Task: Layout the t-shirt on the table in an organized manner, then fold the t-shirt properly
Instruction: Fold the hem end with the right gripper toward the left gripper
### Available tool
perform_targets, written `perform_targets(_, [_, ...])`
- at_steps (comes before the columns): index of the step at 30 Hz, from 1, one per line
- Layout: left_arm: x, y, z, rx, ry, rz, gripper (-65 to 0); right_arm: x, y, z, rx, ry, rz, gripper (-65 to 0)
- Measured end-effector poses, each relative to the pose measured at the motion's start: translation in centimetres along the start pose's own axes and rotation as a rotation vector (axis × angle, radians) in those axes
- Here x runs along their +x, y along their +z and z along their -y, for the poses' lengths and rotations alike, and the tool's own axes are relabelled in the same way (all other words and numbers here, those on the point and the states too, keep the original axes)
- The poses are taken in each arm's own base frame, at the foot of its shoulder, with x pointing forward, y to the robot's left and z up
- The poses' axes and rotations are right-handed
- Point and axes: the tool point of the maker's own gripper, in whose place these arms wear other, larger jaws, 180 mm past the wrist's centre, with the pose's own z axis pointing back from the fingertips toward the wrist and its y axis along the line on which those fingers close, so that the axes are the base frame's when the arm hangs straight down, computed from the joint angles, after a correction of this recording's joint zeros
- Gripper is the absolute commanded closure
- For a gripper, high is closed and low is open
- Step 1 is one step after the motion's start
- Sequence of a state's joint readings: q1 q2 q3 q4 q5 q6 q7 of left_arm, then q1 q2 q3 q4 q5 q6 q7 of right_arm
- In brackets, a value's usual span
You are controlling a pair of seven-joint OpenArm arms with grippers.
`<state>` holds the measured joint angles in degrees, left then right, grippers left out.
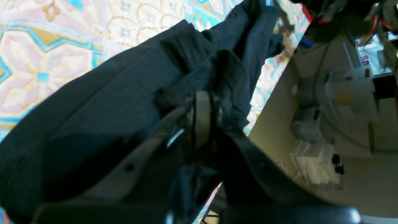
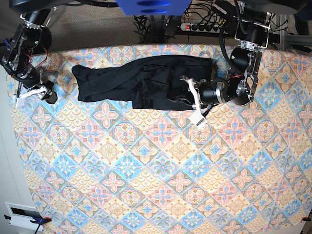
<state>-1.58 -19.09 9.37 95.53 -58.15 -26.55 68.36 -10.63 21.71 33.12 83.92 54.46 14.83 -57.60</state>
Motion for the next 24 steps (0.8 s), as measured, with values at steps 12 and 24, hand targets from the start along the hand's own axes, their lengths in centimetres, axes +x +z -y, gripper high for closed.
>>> perform_targets(12, [-2.2, -0.3, -0.4, 0.028, 0.025, -0.041, -0.8, -5.4, -0.2, -1.4, 0.064, 0.114, -0.266, -35.6])
perform_targets(24, [-3.0, -0.4, -0.4, 0.032, 0.036, -0.052, -0.8, -7.9, -2.3, -5.7, 0.187, 0.098, -0.288, -35.7])
